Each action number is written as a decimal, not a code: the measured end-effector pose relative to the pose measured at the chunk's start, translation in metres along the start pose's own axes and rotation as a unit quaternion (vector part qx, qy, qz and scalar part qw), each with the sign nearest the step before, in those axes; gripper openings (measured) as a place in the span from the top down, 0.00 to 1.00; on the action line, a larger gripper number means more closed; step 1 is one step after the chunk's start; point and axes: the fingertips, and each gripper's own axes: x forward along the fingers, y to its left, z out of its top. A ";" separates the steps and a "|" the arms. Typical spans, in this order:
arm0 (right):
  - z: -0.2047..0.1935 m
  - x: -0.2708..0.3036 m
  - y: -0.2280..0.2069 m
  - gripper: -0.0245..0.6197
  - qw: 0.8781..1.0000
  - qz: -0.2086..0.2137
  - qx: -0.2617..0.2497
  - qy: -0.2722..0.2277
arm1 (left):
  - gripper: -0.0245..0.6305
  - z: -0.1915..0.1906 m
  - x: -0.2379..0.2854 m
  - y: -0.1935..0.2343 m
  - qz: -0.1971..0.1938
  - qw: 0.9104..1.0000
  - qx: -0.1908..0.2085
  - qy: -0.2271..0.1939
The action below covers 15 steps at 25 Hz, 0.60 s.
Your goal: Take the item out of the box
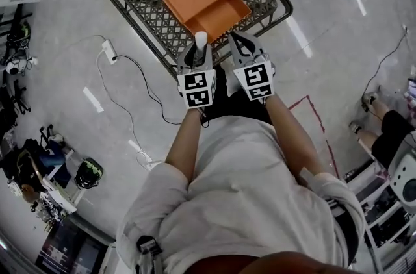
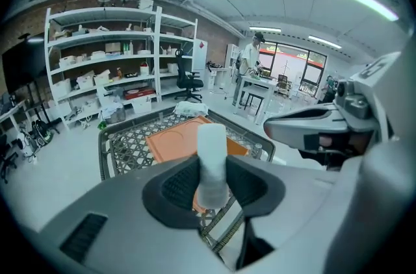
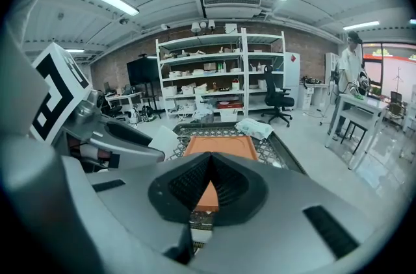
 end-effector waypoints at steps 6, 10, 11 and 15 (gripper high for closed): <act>0.022 -0.026 -0.003 0.96 1.000 -0.006 -0.014 -0.027 | 0.76 0.024 -0.029 -0.011 0.010 0.999 -0.010 -0.052; 0.030 -0.047 -0.002 0.96 0.998 -0.012 -0.018 -0.052 | 0.76 0.033 -0.053 -0.018 0.023 0.995 -0.005 -0.093; 0.032 -0.052 0.000 0.96 0.998 -0.013 -0.017 -0.059 | 0.76 0.035 -0.059 -0.018 0.026 0.995 -0.006 -0.101; 0.047 -0.068 0.000 0.96 0.996 -0.014 -0.028 -0.089 | 0.76 0.047 -0.075 -0.023 0.035 0.990 -0.002 -0.133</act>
